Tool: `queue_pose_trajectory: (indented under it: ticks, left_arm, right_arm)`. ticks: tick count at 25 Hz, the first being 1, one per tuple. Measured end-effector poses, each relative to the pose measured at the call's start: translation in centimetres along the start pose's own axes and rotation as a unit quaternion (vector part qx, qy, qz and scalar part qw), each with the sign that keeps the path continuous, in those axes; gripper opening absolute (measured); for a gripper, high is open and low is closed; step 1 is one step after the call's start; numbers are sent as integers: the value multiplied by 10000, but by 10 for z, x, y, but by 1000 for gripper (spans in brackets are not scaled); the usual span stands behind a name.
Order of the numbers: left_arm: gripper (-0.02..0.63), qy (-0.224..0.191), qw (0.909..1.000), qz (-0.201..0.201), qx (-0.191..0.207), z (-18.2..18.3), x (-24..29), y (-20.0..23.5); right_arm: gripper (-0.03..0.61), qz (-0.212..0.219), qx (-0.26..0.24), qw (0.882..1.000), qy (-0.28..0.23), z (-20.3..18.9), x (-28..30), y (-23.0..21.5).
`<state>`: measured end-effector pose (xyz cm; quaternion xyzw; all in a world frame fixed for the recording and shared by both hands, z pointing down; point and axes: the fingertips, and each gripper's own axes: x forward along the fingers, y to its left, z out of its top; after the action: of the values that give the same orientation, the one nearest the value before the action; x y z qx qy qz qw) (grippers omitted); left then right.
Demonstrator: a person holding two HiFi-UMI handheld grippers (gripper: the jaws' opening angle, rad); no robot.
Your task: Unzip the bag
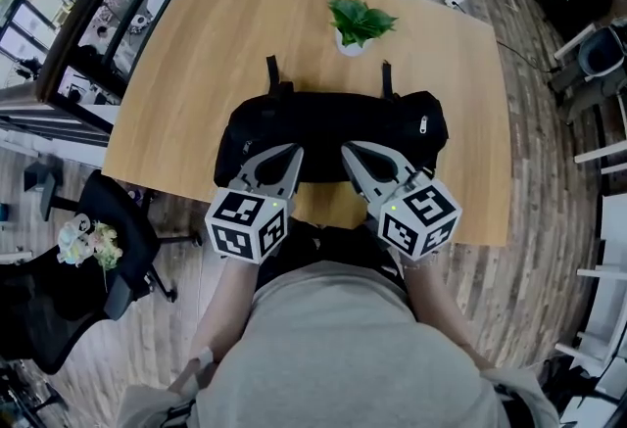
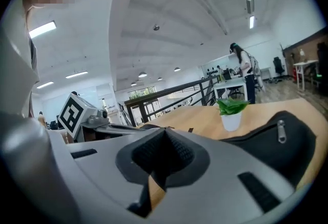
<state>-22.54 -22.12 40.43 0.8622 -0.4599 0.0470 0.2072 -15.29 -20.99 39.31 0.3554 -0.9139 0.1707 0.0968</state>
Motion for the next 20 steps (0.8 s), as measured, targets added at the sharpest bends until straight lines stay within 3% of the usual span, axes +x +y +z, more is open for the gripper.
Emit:
queue_pose_trajectory:
  ticks: [11,20]
  left_arm:
    - [20,288,9985,-474,-41,-14,13,-33]
    - [20,466,9977,-491,-26,-20,16,-37]
  right_arm:
    - [6,-307,337,9990,51,-19,-13,-2]
    - [6,-383,254,9988,165,-23,-11,-6]
